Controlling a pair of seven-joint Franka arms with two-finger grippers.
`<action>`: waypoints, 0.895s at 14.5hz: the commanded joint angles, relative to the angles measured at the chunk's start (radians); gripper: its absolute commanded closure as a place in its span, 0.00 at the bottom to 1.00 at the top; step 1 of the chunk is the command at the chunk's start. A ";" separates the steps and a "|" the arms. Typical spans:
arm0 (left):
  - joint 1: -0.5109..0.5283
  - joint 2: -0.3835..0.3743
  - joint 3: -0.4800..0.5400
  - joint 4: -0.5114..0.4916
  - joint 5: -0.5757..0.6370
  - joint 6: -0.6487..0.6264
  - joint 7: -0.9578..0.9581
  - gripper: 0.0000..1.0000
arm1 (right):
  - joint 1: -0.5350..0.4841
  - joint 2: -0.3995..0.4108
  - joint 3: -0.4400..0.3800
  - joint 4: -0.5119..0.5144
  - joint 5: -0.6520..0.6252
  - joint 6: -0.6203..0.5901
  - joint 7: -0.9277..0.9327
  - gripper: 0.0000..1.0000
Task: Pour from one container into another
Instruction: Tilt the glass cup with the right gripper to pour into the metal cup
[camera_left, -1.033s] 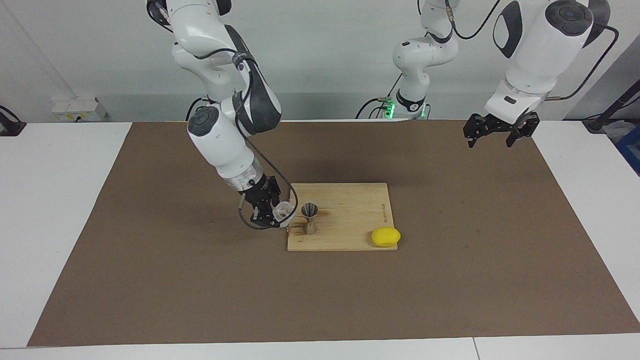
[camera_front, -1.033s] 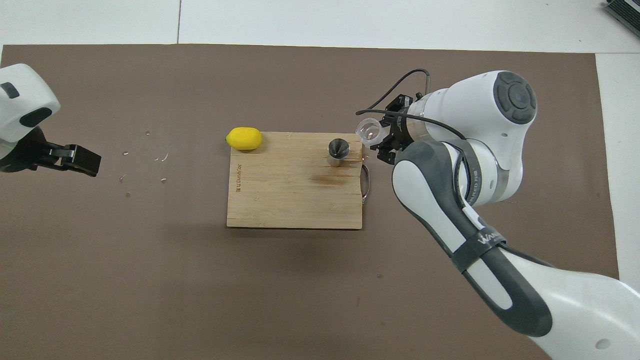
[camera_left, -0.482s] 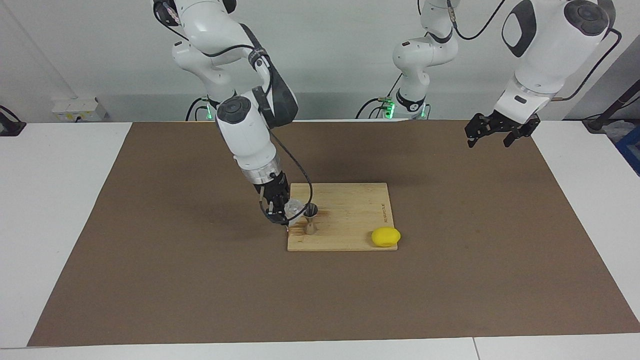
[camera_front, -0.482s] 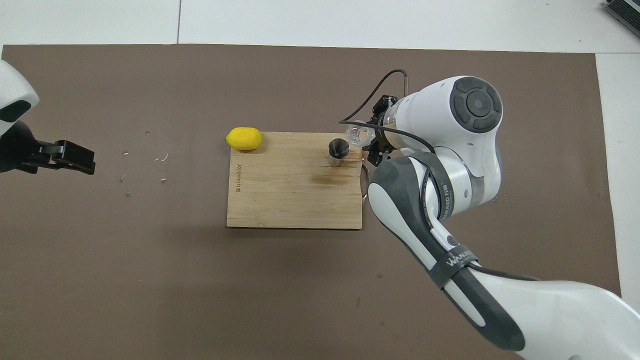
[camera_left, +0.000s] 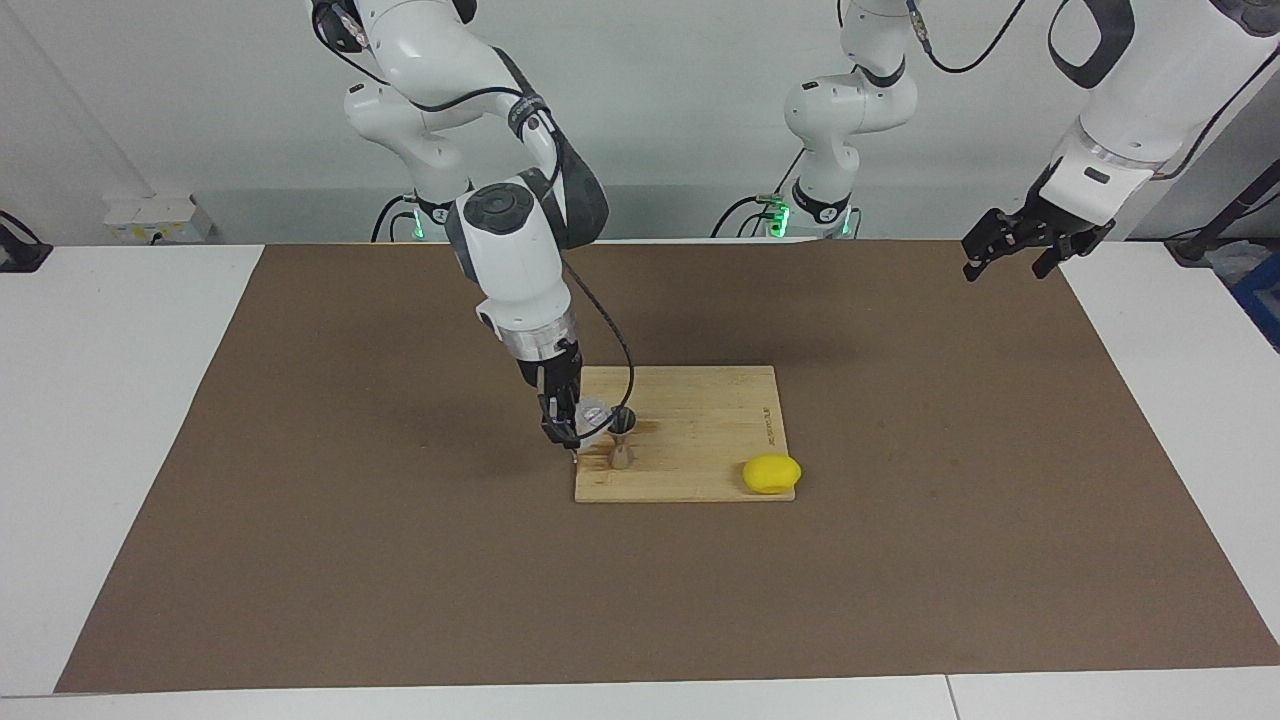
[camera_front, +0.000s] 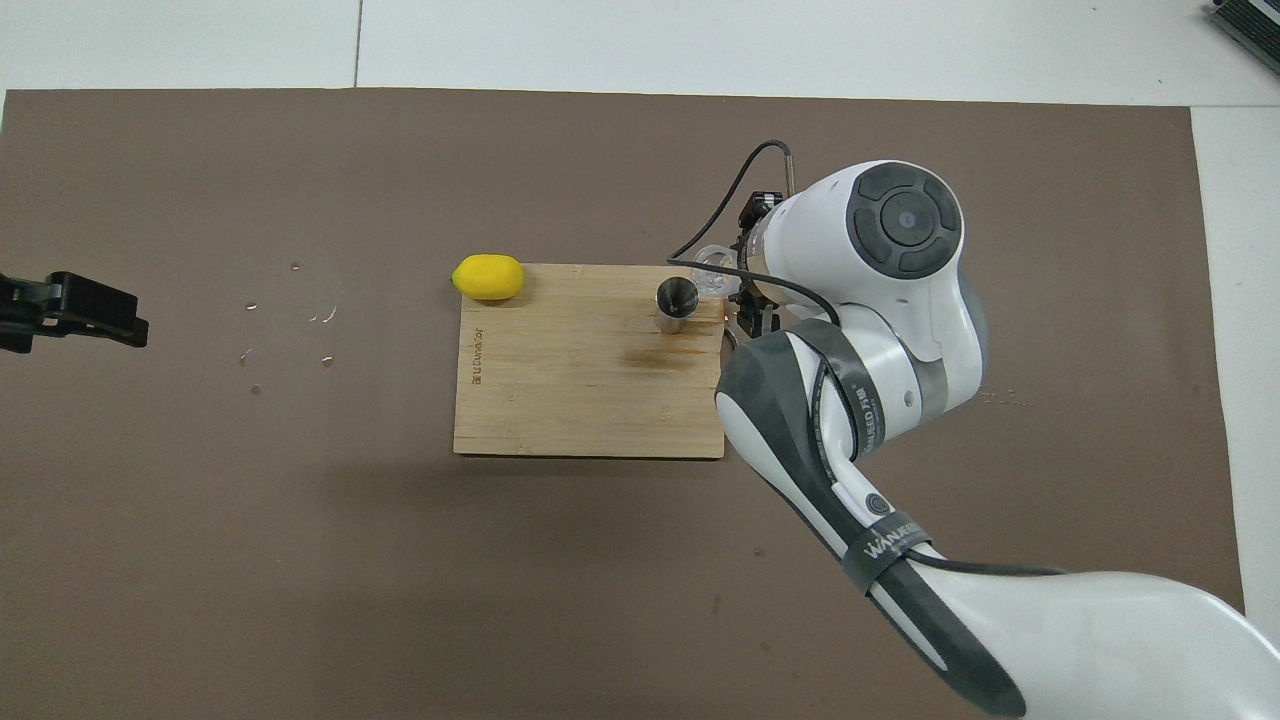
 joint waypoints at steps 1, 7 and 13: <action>-0.006 -0.001 -0.007 0.016 -0.001 -0.033 -0.002 0.00 | 0.021 0.023 0.001 0.052 -0.070 -0.048 0.027 1.00; 0.004 0.006 -0.027 0.042 0.033 -0.077 0.000 0.00 | 0.052 0.018 0.001 0.052 -0.181 -0.092 0.025 1.00; 0.010 -0.003 -0.035 0.032 0.022 -0.059 0.006 0.00 | 0.065 0.015 0.005 0.052 -0.228 -0.106 0.025 1.00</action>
